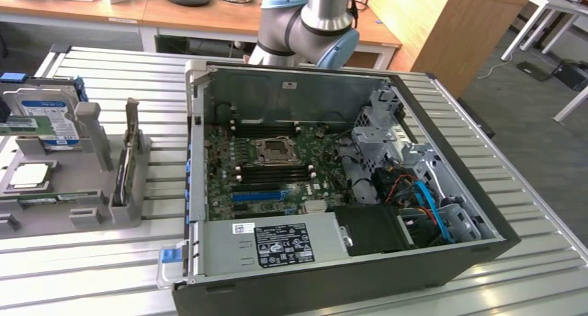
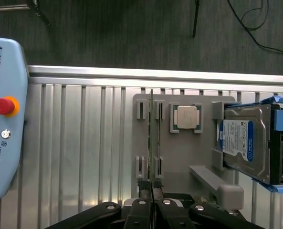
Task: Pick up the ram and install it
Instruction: 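Pick up the ram and move it above insertion slot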
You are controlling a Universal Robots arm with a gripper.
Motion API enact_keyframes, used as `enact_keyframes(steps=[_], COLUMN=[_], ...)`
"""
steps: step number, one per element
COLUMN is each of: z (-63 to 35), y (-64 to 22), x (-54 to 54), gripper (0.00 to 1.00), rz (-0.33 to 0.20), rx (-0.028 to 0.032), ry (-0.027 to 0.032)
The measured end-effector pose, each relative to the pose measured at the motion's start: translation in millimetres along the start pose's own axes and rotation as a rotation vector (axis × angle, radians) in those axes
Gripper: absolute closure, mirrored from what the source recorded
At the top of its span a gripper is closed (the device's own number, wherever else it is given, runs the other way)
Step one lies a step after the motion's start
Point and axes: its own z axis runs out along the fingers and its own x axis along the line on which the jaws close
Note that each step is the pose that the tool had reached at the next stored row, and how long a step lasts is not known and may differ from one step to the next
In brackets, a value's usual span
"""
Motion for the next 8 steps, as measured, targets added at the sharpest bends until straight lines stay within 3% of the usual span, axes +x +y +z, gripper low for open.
enact_keyframes(steps=[8], z=[-3.5], y=[-1.8], x=[-0.1], gripper=[0.88], rz=[0.000], rx=[-0.0002], ry=[-0.0001])
